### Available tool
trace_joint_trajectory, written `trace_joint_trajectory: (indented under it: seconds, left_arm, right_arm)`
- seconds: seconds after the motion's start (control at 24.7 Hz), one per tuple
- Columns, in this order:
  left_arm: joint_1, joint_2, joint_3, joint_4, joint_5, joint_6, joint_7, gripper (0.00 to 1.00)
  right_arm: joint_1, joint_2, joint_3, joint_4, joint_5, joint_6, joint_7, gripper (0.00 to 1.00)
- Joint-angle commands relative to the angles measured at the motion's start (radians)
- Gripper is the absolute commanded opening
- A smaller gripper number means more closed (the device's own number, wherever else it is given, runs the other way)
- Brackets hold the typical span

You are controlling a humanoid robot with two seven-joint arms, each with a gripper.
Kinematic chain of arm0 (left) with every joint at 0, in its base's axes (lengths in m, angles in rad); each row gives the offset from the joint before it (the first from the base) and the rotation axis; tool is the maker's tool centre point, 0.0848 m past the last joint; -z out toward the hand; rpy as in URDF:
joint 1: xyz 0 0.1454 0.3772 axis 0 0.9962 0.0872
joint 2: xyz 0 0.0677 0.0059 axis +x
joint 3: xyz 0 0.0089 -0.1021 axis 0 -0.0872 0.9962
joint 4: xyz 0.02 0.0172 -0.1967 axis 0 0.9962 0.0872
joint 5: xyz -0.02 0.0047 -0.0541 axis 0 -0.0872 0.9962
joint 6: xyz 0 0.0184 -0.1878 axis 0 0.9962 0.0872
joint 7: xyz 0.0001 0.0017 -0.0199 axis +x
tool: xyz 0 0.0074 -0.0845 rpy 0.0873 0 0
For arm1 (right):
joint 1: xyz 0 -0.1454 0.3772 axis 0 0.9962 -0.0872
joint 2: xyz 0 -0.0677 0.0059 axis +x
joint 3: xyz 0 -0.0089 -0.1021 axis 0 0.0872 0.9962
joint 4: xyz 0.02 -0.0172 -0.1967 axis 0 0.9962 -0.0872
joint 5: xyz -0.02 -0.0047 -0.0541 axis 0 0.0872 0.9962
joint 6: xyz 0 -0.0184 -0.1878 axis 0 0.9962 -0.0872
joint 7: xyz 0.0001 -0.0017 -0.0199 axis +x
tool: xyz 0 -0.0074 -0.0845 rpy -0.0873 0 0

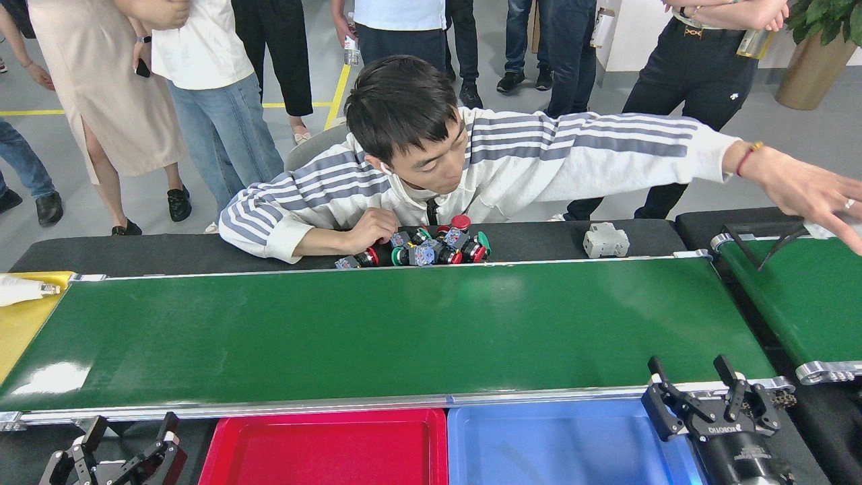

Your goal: Pick switch part from conveyor to tray

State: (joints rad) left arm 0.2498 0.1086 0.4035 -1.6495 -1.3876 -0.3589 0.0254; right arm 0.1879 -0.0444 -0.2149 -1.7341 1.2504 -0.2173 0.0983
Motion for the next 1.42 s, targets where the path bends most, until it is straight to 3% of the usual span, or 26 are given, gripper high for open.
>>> trace_joint_trajectory:
  seconds: [0.0, 0.28, 1.38]
  left_arm:
    - [-0.007, 0.010, 0.005, -0.006, -0.001, -0.002, 0.008, 1.00]
    - [-0.014, 0.011, -0.002, -0.004, 0.001, -0.003, 0.008, 1.00]
    - [-0.055, 0.031, -0.011, 0.000, 0.001, -0.009, 0.010, 1.00]
  right_arm:
    - [-0.002, 0.001, -0.009, -0.018, -0.005, 0.003, 0.009, 1.00]
    - [0.053, 0.005, -0.006, -0.019, -0.005, 0.000, -0.031, 1.00]
    - [0.031, -0.022, -0.029, 0.002, -0.005, 0.035, -0.029, 1.00]
